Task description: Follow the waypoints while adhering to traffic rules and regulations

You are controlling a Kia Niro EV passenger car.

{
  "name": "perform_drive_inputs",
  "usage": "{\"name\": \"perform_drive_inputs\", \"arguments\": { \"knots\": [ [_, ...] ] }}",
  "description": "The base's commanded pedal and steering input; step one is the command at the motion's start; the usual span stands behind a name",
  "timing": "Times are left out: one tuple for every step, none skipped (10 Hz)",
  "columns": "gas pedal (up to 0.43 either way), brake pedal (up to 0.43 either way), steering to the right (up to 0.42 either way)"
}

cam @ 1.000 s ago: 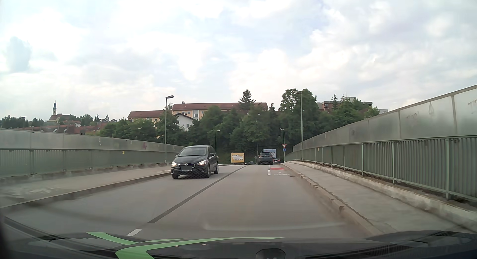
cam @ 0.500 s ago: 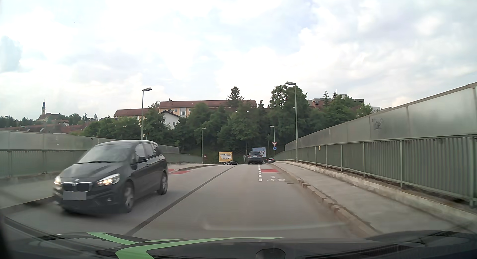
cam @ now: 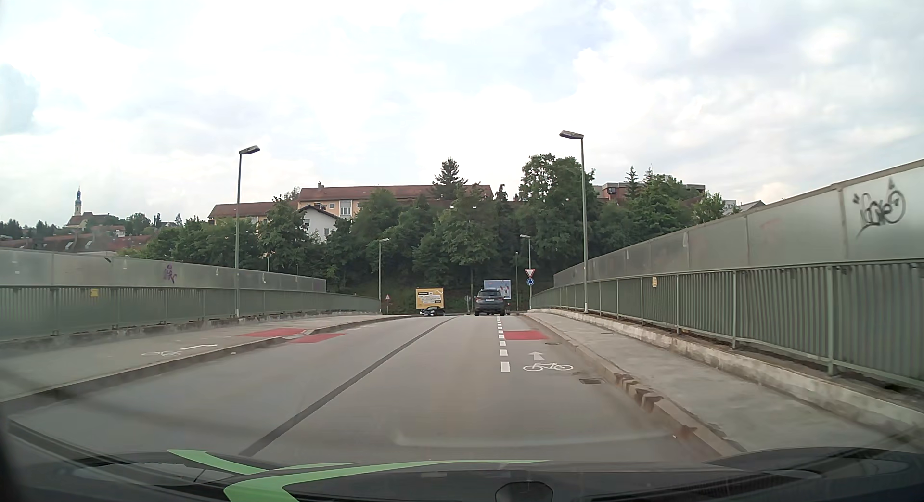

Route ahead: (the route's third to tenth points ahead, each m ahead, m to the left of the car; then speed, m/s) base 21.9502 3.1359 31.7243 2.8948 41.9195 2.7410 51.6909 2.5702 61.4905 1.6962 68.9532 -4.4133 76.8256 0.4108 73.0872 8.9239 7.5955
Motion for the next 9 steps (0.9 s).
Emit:
{"name": "perform_drive_inputs", "arguments": {
  "knots": [
    [0.197,0.0,0.003],
    [0.177,0.0,0.003],
    [0.169,0.0,0.003],
    [0.169,0.0,0.003],
    [0.169,0.0,0.003],
    [0.169,0.0,0.004],
    [0.15,0.0,0.005],
    [0.13,0.0,0.004],
    [0.13,0.0,0.004]
  ]
}}
